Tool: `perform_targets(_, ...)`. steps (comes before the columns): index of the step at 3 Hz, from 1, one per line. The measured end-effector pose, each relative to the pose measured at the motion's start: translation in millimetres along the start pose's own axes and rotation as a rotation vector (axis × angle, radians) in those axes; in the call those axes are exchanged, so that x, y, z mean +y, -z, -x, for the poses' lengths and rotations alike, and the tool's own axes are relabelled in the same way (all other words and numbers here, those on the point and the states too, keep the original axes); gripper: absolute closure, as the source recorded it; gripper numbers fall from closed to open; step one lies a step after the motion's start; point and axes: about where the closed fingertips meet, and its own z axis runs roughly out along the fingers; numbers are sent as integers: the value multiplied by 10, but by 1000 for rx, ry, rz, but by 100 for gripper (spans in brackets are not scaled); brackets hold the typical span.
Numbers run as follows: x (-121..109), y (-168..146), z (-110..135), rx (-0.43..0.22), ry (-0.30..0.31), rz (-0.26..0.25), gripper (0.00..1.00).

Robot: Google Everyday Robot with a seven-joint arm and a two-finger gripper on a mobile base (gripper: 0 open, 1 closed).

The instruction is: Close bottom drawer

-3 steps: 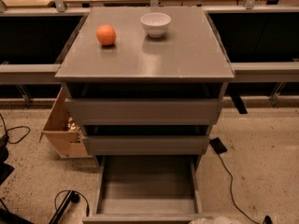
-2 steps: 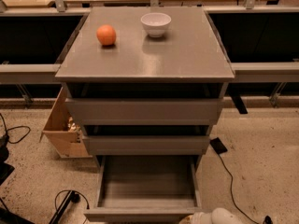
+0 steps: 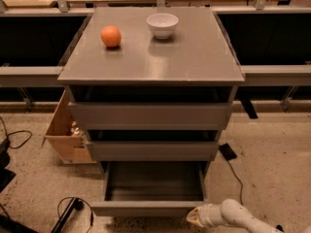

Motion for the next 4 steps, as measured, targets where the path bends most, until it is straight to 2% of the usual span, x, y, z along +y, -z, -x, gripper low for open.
perform_targets(1,-76,19,61,-1,15,-5,100)
perform_targets(2,-401,70,328,-3,75,-21,100)
perform_targets(3,-407,61,327,-4,74,-21,100)
perform_targets(4,-542,-144,298,-28,74,-22,100)
